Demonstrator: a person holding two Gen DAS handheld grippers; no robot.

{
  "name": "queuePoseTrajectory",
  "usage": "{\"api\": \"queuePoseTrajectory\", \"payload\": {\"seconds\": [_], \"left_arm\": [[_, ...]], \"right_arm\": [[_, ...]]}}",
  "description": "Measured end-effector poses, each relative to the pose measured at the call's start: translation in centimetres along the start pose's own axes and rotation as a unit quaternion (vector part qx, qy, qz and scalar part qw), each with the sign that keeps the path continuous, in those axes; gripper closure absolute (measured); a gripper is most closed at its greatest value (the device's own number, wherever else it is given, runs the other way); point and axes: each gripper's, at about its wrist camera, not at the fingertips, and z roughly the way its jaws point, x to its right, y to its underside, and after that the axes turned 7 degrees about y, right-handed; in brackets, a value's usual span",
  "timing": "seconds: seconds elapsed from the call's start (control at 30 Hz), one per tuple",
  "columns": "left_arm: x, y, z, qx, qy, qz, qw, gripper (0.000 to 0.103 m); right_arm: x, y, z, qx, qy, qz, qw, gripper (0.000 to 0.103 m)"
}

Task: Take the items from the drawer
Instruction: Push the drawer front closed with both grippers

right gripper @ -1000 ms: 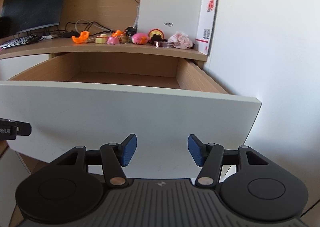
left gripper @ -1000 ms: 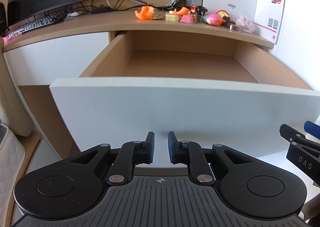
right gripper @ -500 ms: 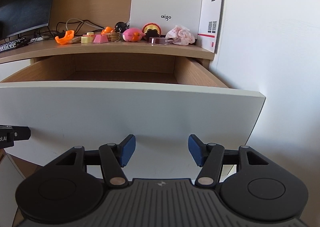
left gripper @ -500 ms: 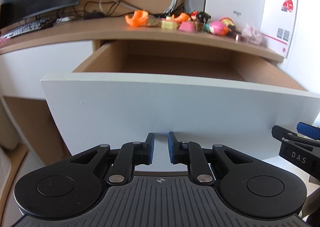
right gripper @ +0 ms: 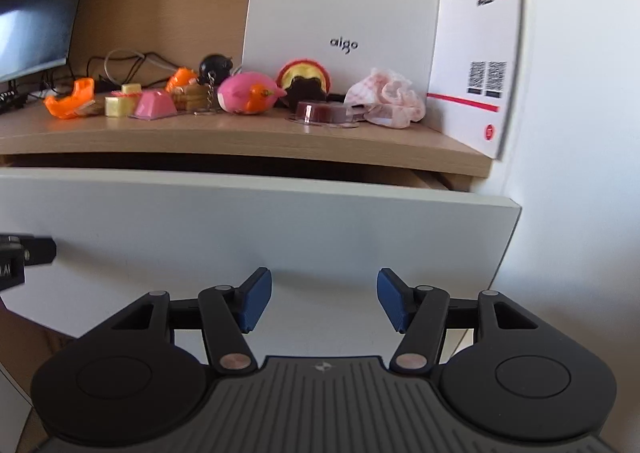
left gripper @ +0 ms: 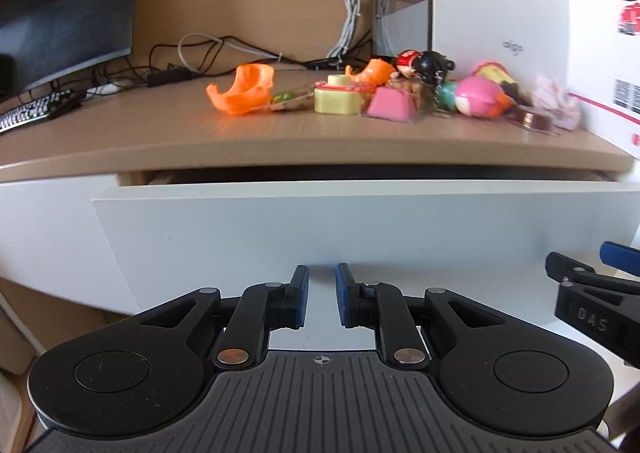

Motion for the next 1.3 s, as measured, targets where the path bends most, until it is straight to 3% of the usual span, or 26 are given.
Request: {"api": "queuePoseTrajectory", "payload": {"seconds": [0.3, 0.47, 0.77, 0.9, 1.1, 1.3], "left_arm": [[0.9, -1.4, 3.2, -0.015, 0.003, -0.008, 0.9999, 0.086], [2.0, -0.7, 4.3, -0.039, 0.019, -0.014, 0.999, 0.086], [2.4, -0.1, 4.6, -0.041, 0.04, -0.036, 0.9977, 0.085], [2.5, -0.3, 2.6, -0.004, 0.039, -0.006, 0.9992, 0.085], [1.5, -0.3, -2.0, -0.035, 0.039, 0.0, 0.9986, 0.085], [0.4, -1.0, -6.7, -0.07, 0.041, 0.017, 0.9966, 0.084]], "right_arm": [[0.5, -1.9, 4.0, -0.008, -0.009, 0.024, 1.0, 0.042], [0.4, -1.6, 4.2, -0.002, -0.007, 0.006, 1.0, 0.041], [1.5, -1.4, 4.2, -0.01, -0.011, 0.018, 1.0, 0.041], [1.5, -1.1, 3.6, -0.015, -0.019, 0.017, 1.0, 0.041], [1.4, -1.1, 0.6, -0.046, -0.035, 0.032, 0.998, 0.041], [1.0, -2.3, -5.4, -0.077, -0.054, 0.028, 0.995, 0.041]]}}
